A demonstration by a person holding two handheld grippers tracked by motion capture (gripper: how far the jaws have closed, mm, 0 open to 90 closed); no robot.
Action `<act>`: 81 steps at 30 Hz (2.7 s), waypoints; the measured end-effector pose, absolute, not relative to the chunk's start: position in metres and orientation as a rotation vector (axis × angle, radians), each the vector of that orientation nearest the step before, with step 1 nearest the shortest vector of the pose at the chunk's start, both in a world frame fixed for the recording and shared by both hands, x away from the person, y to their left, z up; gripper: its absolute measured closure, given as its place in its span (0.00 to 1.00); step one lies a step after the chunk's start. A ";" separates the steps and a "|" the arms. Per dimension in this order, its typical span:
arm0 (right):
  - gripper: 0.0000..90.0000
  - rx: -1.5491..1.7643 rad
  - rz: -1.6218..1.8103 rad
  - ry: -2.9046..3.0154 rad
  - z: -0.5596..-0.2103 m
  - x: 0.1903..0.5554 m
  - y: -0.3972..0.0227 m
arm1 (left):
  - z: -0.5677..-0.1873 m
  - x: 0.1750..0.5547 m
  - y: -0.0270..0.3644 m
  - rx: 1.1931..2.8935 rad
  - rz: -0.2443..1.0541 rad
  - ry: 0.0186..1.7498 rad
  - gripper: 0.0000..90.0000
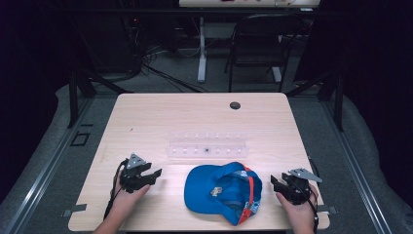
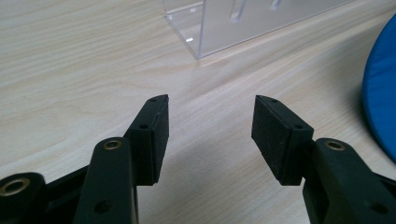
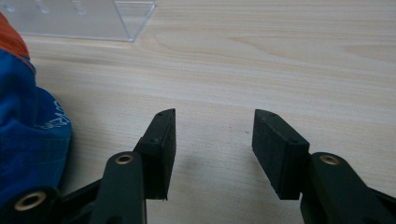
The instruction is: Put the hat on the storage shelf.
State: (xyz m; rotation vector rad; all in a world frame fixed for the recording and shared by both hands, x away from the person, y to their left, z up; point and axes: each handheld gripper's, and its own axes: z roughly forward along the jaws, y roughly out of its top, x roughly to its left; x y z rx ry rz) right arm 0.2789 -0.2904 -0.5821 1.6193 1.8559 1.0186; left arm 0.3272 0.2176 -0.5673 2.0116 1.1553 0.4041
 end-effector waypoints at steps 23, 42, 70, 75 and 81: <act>0.67 1.809 1.014 2.163 -0.511 0.287 -0.281 | -0.562 0.321 0.222 2.004 0.408 1.136 0.52; 0.65 1.747 1.085 2.324 -0.479 0.284 -0.255 | -0.563 0.321 0.220 2.009 0.412 1.133 0.52; 0.73 1.887 1.120 2.415 -0.508 0.280 -0.236 | -0.562 0.321 0.219 2.019 0.431 1.123 0.51; 0.75 1.935 1.136 2.388 -0.509 0.282 -0.234 | -0.562 0.320 0.219 2.018 0.431 1.123 0.51; 0.79 1.956 1.138 2.394 -0.511 0.282 -0.232 | -0.562 0.320 0.219 2.017 0.432 1.122 0.51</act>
